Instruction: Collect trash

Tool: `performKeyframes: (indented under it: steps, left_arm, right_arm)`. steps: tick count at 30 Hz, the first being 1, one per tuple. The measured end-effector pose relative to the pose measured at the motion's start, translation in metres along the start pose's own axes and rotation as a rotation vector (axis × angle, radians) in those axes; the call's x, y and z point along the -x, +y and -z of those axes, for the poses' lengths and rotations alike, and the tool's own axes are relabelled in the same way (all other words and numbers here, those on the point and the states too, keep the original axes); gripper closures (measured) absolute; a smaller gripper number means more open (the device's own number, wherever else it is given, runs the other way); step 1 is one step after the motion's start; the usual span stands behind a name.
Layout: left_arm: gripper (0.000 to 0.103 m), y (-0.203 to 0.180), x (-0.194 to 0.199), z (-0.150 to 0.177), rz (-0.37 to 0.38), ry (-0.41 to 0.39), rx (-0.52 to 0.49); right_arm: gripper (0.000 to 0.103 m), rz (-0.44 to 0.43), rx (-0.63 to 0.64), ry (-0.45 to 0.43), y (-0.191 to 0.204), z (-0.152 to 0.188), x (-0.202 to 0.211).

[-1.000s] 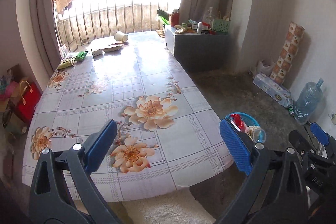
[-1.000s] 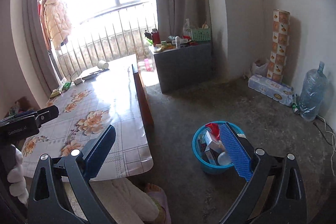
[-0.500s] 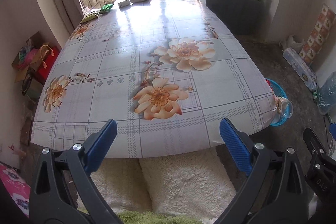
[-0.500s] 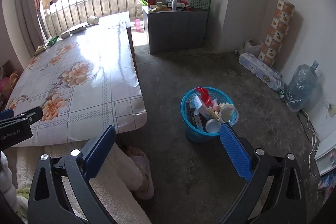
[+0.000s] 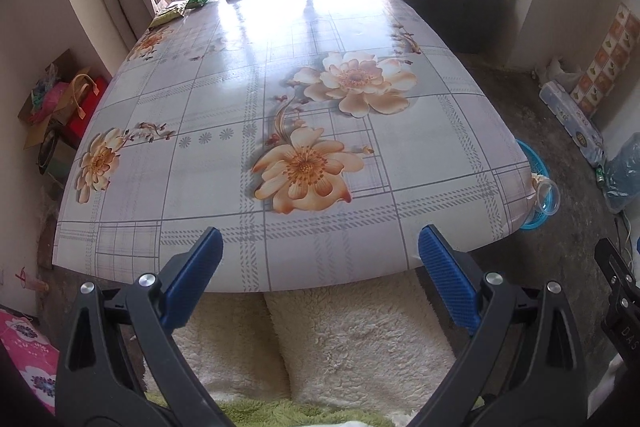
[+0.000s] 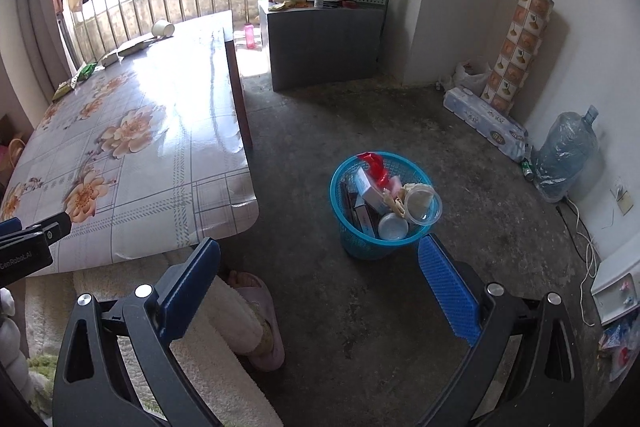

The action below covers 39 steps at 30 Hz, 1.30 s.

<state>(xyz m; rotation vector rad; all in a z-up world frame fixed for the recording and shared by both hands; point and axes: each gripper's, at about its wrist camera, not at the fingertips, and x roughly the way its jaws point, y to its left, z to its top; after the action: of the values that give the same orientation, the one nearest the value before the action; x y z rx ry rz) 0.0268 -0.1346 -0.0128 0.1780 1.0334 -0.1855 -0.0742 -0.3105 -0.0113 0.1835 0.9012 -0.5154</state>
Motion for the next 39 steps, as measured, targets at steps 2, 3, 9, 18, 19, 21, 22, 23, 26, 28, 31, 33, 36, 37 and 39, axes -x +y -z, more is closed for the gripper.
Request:
performKeyframes:
  steps: [2, 3, 9, 18, 19, 21, 22, 23, 26, 28, 31, 33, 36, 37, 39]
  left_arm:
    - [0.009, 0.001, 0.000, 0.000, -0.010, -0.005, -0.004]
    - [0.009, 0.001, 0.000, 0.001, -0.016, -0.010, -0.009]
    - [0.009, 0.001, 0.001, 0.001, -0.032, -0.026, -0.046]
    - [0.009, -0.005, 0.009, 0.002, 0.015, -0.047, -0.077]
    - [0.009, -0.006, 0.009, 0.002, 0.018, -0.048, -0.077]
    - [0.009, -0.006, 0.010, 0.002, 0.022, -0.048, -0.073]
    - [0.009, -0.005, 0.010, 0.002, 0.021, -0.049, -0.073]
    - [0.009, -0.005, 0.010, 0.003, 0.021, -0.050, -0.072]
    - [0.009, -0.004, 0.012, 0.002, 0.019, -0.053, -0.065]
    - [0.009, -0.003, 0.012, 0.002, 0.020, -0.051, -0.061]
    - [0.009, -0.002, 0.011, 0.001, 0.024, -0.047, -0.052]
    - [0.009, -0.001, 0.010, 0.000, 0.029, -0.042, -0.049]
    - [0.009, 0.000, 0.010, 0.001, 0.033, -0.039, -0.042]
    - [0.009, 0.001, 0.010, 0.001, 0.033, -0.041, -0.040]
    - [0.009, 0.002, 0.011, 0.001, 0.033, -0.043, -0.035]
  right_arm:
    - [0.007, 0.007, -0.006, 0.003, -0.002, 0.000, -0.002]
    - [0.007, 0.010, -0.007, 0.004, -0.003, -0.001, -0.002]
    - [0.007, 0.016, -0.007, 0.009, -0.004, -0.003, -0.006]
    - [0.007, 0.021, -0.001, 0.007, -0.006, -0.002, -0.006]
    - [0.007, 0.023, -0.001, 0.006, -0.006, -0.002, -0.006]
    - [0.007, 0.023, -0.002, 0.004, -0.006, -0.002, -0.006]
    - [0.007, 0.024, -0.002, 0.004, -0.006, -0.002, -0.006]
    - [0.007, 0.025, -0.002, 0.004, -0.006, -0.002, -0.006]
    - [0.007, 0.024, -0.001, 0.004, -0.007, -0.002, -0.005]
    - [0.007, 0.024, -0.001, 0.003, -0.007, -0.002, -0.005]
    - [0.007, 0.025, 0.004, -0.003, -0.007, -0.004, -0.003]
    - [0.007, 0.024, 0.009, -0.008, -0.006, -0.005, -0.003]
    - [0.007, 0.021, 0.014, -0.010, -0.005, -0.007, -0.003]
    - [0.007, 0.021, 0.016, -0.011, -0.005, -0.007, -0.002]
    - [0.007, 0.021, 0.018, -0.013, -0.004, -0.008, -0.002]
